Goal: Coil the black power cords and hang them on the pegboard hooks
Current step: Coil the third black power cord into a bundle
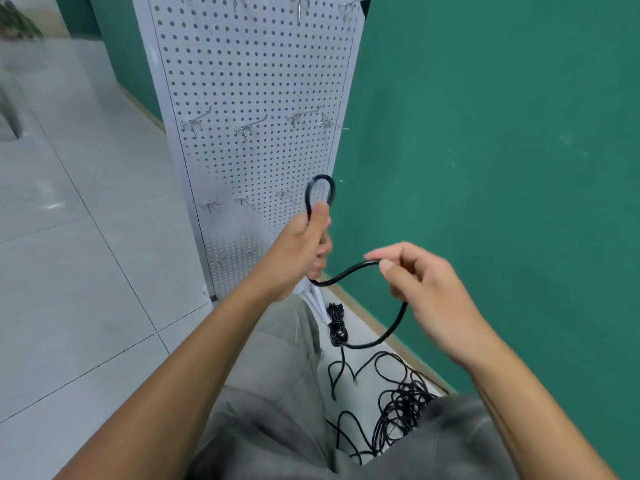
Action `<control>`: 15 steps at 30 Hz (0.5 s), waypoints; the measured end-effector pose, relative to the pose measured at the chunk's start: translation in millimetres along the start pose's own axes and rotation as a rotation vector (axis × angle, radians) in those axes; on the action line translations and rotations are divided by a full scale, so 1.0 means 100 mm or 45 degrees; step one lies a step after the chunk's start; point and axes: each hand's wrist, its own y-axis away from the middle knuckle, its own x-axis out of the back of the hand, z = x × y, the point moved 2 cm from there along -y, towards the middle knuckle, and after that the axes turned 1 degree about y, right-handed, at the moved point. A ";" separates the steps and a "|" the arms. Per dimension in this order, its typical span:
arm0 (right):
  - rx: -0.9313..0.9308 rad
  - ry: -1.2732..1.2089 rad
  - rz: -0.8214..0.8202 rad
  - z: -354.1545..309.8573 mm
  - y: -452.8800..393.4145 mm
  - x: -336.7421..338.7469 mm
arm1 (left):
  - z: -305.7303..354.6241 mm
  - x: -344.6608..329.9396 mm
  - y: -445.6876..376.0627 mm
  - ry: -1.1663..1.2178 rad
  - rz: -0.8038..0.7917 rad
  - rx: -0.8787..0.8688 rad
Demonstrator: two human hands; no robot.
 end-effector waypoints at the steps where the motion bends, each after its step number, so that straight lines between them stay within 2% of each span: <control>1: 0.062 0.073 0.026 -0.07 -0.01 0.01 | -0.05 -0.06 0.08 -0.015 -0.089 -0.004; 4: 0.127 0.287 0.142 -0.23 -0.02 0.01 | -0.17 -0.20 0.34 -0.046 -0.324 0.015; 9: 0.119 0.568 0.481 -0.41 0.11 -0.07 | -0.23 -0.31 0.59 -0.276 -0.505 -0.109; 12: 0.057 0.595 0.559 -0.39 0.21 -0.14 | -0.21 -0.32 0.72 0.128 -0.585 0.012; 15: 0.011 0.205 0.435 -0.27 0.31 -0.19 | -0.17 -0.28 0.81 0.397 -0.566 0.059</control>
